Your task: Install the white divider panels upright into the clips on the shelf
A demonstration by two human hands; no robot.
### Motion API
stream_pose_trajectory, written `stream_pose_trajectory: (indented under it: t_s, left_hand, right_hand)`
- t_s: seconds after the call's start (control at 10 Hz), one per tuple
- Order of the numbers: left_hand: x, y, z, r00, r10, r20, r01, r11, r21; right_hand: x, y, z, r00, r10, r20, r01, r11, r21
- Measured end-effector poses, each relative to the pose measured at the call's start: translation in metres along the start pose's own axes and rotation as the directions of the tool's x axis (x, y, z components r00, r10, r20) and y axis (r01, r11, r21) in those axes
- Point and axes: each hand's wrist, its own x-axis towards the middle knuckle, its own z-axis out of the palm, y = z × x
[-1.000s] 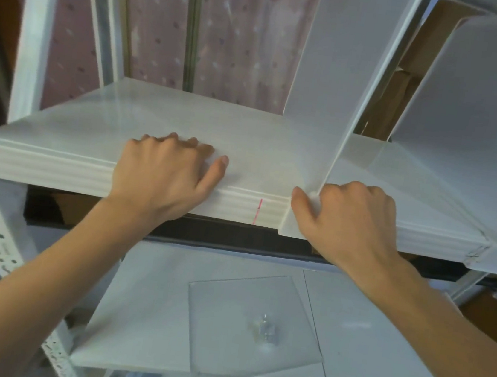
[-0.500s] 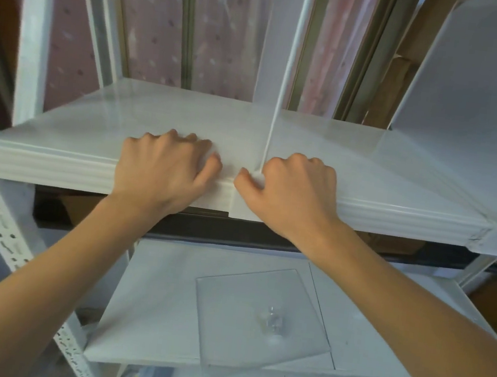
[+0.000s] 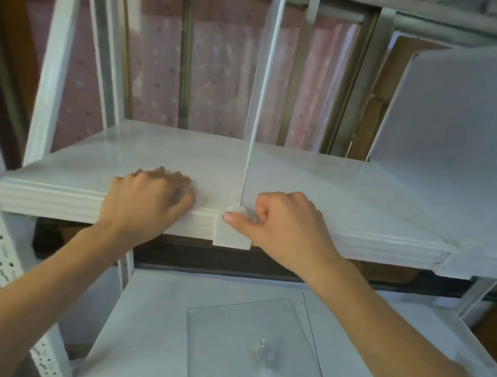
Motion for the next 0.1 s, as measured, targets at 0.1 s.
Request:
stream_pose_trajectory:
  t_s: [0.1]
  left_hand:
    - [-0.0140,0.0213,-0.0207,0.946,0.072,-0.317,-0.143,0.967,-0.209]
  right_hand:
    - [-0.0244,0.0484,-0.0309,0.991,0.097,-0.089,-0.094,0.995,0.043]
